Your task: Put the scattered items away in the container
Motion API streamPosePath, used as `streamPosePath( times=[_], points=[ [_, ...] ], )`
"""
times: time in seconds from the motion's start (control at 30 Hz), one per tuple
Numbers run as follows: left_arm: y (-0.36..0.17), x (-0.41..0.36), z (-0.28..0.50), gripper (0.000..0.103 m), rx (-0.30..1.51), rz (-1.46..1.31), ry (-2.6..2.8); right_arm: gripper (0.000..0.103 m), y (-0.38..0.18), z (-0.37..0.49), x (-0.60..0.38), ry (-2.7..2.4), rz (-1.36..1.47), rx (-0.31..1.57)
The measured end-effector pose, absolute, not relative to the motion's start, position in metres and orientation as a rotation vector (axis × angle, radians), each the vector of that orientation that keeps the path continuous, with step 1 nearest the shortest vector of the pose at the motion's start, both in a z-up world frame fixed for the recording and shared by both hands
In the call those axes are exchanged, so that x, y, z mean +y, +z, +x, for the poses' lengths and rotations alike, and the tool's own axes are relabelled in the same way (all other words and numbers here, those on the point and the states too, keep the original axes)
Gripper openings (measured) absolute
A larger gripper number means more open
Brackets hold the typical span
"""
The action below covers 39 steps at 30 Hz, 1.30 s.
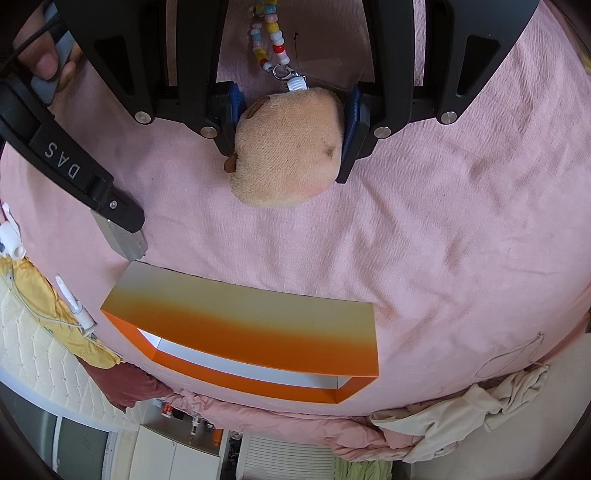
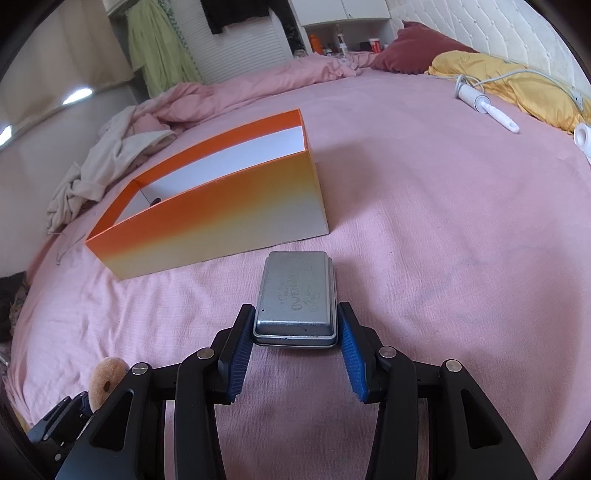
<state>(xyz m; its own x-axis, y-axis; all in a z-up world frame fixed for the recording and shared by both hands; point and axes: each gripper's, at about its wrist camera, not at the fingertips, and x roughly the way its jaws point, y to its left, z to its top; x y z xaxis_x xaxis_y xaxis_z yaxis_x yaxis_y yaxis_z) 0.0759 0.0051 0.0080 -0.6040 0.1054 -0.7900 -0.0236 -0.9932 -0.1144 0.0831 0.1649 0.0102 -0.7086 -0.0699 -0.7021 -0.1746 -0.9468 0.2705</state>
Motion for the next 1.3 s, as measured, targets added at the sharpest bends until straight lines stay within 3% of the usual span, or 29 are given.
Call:
streamPosePath(
  times=[0.13,0.4,0.47,0.53,0.57,0.87,1.07,1.13,1.17,1.23,1.3],
  points=[
    [0.019,0.014,0.076,0.042,-0.055,-1.347,2.76,0.044,0.016,0.084,0.162,2.826,-1.15,0.474],
    [0.071,0.009,0.067,0.042,-0.088,-1.183,2.819,0.041,0.039,0.082,0.168,2.858,-1.05,0.532],
    [0.081,0.008,0.066,0.042,-0.081,-1.146,2.834,0.033,0.045,0.08,0.17,2.867,-1.035,0.552],
    [0.089,0.006,0.063,0.042,-0.09,-1.125,2.843,0.008,0.05,0.077,0.172,2.876,-1.04,0.549],
    [0.091,0.005,0.062,0.042,-0.097,-1.118,2.844,0.006,0.052,0.077,0.173,2.877,-1.035,0.544],
    [0.095,0.003,0.062,0.042,-0.104,-1.101,2.85,0.005,0.064,0.079,0.188,2.879,-0.967,0.562],
    [0.089,-0.001,0.062,0.042,-0.127,-1.123,2.847,0.005,0.065,0.083,0.203,2.869,-0.934,0.672],
    [0.086,-0.001,0.063,0.042,-0.131,-1.136,2.844,0.008,0.062,0.082,0.207,2.863,-0.958,0.701],
    [0.085,-0.002,0.063,0.042,-0.134,-1.142,2.841,0.014,0.06,0.08,0.209,2.86,-0.978,0.718],
    [0.082,-0.001,0.063,0.042,-0.137,-1.153,2.835,0.054,0.057,0.08,0.208,2.859,-0.995,0.718],
    [0.079,0.0,0.063,0.042,-0.133,-1.162,2.829,0.057,0.054,0.079,0.204,2.863,-1.003,0.692]
  ],
)
